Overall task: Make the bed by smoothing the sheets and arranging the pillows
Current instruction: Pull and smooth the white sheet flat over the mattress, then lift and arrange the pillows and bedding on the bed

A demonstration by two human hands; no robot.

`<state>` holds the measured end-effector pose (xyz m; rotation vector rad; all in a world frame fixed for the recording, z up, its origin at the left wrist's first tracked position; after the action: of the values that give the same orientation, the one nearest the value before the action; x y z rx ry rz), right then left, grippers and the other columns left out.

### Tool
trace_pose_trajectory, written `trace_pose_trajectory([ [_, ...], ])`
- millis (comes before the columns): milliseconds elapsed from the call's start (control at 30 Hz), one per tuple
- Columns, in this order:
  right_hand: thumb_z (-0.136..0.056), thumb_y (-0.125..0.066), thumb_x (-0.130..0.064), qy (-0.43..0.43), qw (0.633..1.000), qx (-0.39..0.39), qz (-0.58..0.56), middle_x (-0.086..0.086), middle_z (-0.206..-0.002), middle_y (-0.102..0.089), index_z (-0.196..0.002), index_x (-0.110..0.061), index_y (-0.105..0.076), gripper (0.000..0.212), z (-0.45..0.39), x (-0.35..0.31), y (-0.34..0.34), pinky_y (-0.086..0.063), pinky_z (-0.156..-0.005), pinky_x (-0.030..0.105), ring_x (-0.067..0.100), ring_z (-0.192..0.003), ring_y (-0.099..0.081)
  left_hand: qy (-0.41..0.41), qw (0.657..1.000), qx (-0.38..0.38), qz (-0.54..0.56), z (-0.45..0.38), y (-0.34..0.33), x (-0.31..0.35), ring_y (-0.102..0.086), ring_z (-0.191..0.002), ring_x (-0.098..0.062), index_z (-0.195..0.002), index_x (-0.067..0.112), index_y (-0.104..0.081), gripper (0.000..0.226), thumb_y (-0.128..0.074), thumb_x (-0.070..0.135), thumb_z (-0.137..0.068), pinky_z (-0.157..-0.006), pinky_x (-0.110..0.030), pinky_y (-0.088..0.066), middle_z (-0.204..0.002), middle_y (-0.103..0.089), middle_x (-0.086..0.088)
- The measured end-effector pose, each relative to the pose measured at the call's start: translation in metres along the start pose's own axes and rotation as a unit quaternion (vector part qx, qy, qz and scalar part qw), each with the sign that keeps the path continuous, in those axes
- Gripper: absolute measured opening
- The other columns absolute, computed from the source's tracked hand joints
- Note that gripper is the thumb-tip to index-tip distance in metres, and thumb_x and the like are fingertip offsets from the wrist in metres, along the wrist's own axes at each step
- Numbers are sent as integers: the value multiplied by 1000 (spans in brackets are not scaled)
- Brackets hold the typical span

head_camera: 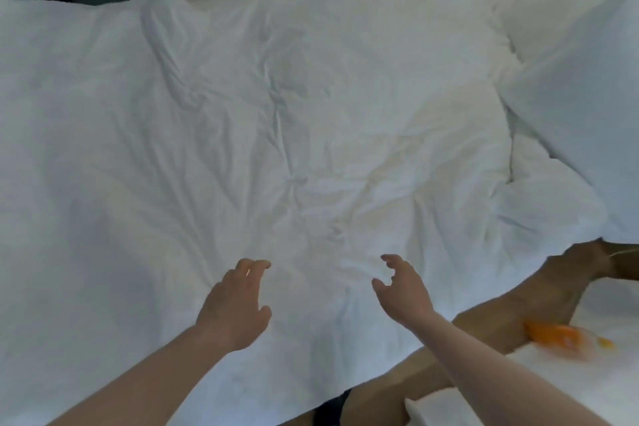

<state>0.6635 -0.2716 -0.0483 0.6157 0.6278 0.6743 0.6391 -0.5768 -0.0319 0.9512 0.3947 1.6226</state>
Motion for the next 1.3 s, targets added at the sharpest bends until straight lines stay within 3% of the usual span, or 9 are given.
trace_pose_trajectory([
  [233,-96,-65,-35,-54,995,46,-67,-2,-156,-39,-153,-31,-30,67,10,102,112,-52,-95,35,18,-119,-58,-11,1000,18,3,-16,22,107,-41,-135,-15,-152,33,-30,67,-60,38,-92,-104,-33,-45,-154,-24,13],
  [400,-94,-68,-38,-97,988,79,-93,-4,-159,-36,-153,-35,-29,70,16,144,160,-51,-105,39,20,-135,-51,-51,998,23,18,-35,35,179,-42,-134,-14,-149,34,-34,63,-61,38,-93,-103,-30,-45,-152,-26,13],
  [500,-92,-69,-39,-118,983,95,-106,-4,-159,-37,-153,-36,-29,73,18,163,174,-51,-107,41,18,-130,-54,-72,997,17,12,-51,38,213,-43,-132,-15,-146,34,-37,59,-61,38,-92,-102,-29,-45,-150,-27,13],
  [600,-94,-68,-38,-129,981,95,-108,-3,-159,-35,-155,-33,-29,73,16,179,188,-51,-98,33,10,-101,-61,-82,996,15,23,-62,35,243,-44,-130,-15,-143,35,-40,55,-62,37,-92,-100,-31,-47,-149,-28,13],
  [667,-95,-67,-40,-135,980,100,-109,-3,-162,-31,-156,-34,-27,73,14,191,198,-49,-102,35,13,-113,-60,-97,995,10,25,-67,32,264,-43,-130,-13,-141,37,-41,54,-62,37,-91,-99,-31,-47,-150,-26,15],
  [833,-95,-67,-37,-112,980,113,-118,-4,-163,-24,-156,-33,-25,74,-3,219,237,-48,-102,33,12,-117,-55,-120,993,10,16,-91,33,321,-41,-131,-13,-140,37,-42,53,-62,37,-91,-96,-29,-47,-152,-24,16],
  [1033,-93,-69,-41,-46,984,154,-77,-6,-163,-21,-156,-32,-21,80,-75,268,317,-35,-119,42,21,-148,-32,-110,993,23,19,-135,12,411,-43,-130,-12,-140,37,-44,52,-62,37,-91,-94,-26,-47,-152,-25,17],
  [1167,-90,-70,-48,14,981,194,-16,-10,-166,-11,-158,-38,-14,88,-146,314,400,-36,-116,44,26,-146,-37,-96,995,4,20,-176,-34,500,-45,-127,-14,-140,34,-45,52,-62,38,-91,-92,-29,-49,-151,-25,15],
  [1300,-88,-73,-49,58,960,271,36,-3,-167,-15,-157,-35,-15,92,-199,350,495,-29,-119,50,26,-151,-24,-127,991,-38,23,-216,-95,612,-44,-130,-19,-139,31,-47,53,-63,38,-90,-97,-33,-48,-152,-26,9],
])
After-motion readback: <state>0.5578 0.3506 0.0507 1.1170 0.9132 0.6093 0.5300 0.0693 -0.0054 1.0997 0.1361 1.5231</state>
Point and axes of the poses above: each hand's wrist, its own z-axis away from the middle knuckle, its own y-axis out of the back of the hand, x = y × z, the point moved 1 cm from there along -z, towards the middle knuckle
